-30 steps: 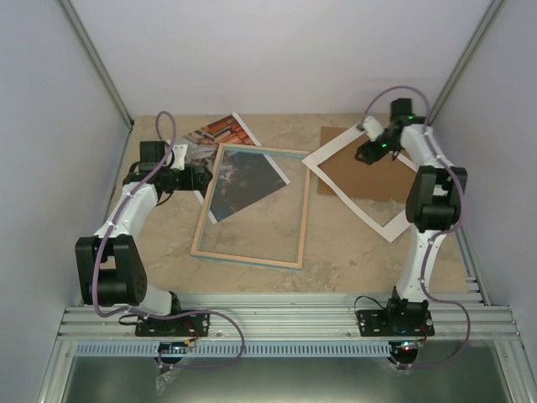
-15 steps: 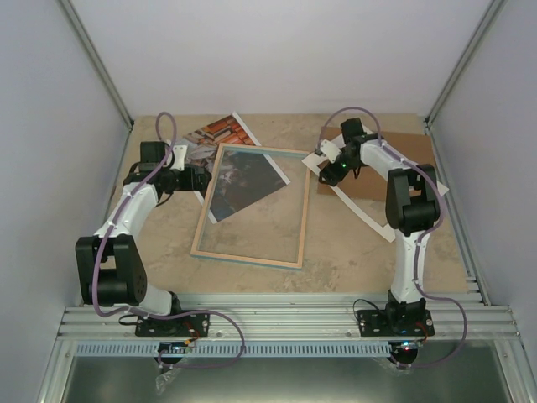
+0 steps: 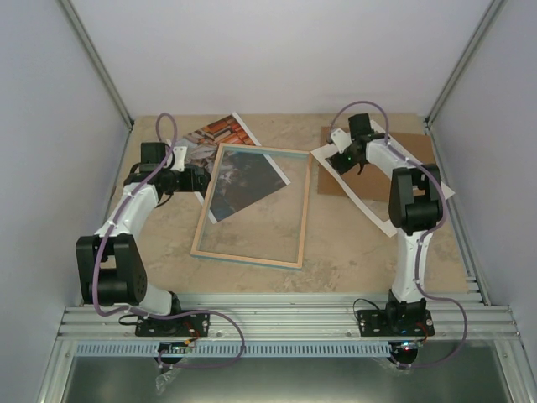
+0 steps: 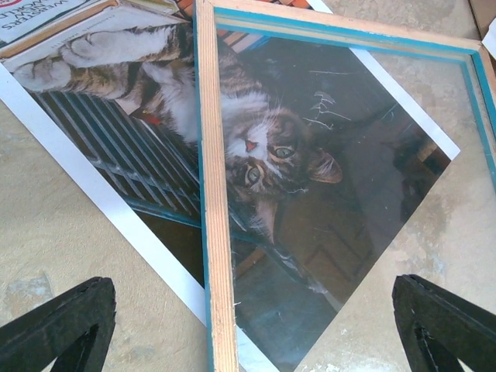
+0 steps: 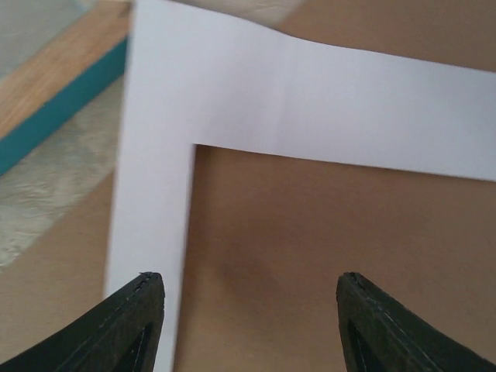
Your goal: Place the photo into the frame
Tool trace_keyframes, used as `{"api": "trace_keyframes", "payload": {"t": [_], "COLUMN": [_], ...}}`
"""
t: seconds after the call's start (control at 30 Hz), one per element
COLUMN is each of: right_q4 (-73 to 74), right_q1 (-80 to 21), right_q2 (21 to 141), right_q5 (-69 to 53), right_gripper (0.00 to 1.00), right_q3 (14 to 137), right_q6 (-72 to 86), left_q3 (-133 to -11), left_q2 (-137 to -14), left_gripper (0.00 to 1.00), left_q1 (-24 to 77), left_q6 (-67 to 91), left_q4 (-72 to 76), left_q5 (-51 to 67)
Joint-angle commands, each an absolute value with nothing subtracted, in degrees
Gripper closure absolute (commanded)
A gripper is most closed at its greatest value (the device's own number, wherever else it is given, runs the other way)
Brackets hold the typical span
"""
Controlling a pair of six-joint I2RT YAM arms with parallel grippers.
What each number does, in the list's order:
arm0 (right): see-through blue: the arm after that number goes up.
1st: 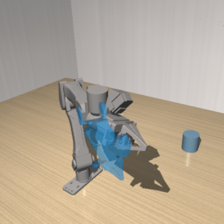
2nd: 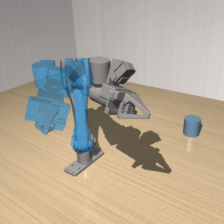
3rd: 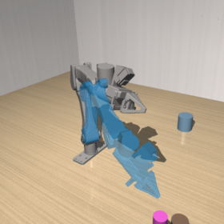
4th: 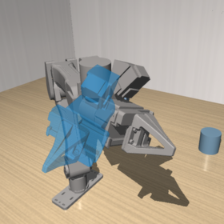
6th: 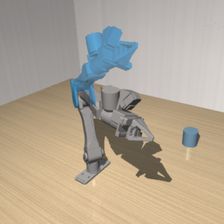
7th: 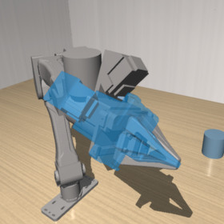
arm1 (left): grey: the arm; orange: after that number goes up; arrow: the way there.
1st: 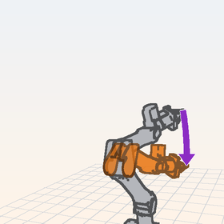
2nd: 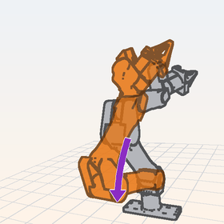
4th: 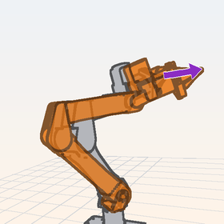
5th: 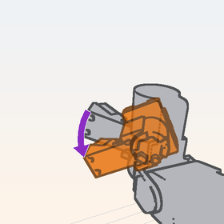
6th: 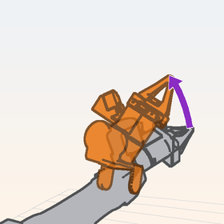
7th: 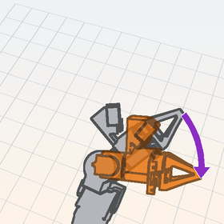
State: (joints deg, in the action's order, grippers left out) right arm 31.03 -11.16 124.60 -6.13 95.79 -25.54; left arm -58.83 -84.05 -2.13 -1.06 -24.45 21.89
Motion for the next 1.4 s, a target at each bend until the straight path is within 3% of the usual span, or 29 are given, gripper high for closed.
{"api": "trace_keyframes", "payload": {"t": [0.0, 0.33, 0.63, 0.83, 1.07, 1.27, 1.37], "right_q4": [31.49, 35.72, 18.26, 13.82, 11.73, 9.45, 9.47], "right_q1": [-9.64, -9.44, -14.78, -16.67, -17.94, -18.52, -18.72], "right_q2": [124.74, 123.99, 118.57, 120.07, 119.00, 118.29, 117.81], "right_q5": [-9.32, -18.66, -0.15, 6.34, 9.90, 13.72, 14.83], "right_gripper": [0.39, 0.33, 0.33, 0.35, 0.50, 0.75, 0.92], "right_q3": [98.22, 99.50, 85.58, 83.92, 81.64, 79.56, 79.62], "right_q6": [-23.18, -21.27, -21.60, -22.66, -25.37, -28.46, -29.33], "left_q3": [-58.25, -57.92, -56.88, -56.65, -57.08, -57.52, -57.76], "left_q2": [-84.94, -85.21, -84.76, -84.81, -84.88, -85.58, -85.90], "left_gripper": [0.01, 0.01, 0.01, 0.01, 0.01, 0.01, 0.01], "left_q1": [-1.93, -1.93, -1.93, -1.93, -1.93, -1.93, -1.93], "left_q6": [-0.55, -0.53, -0.57, -0.55, 1.21, 1.62, 1.92], "left_q4": [-23.06, -23.06, -22.38, -21.89, -21.79, -21.42, -21.32], "left_q5": [21.58, 21.98, 20.00, 19.52, 19.23, 18.90, 18.98]}}
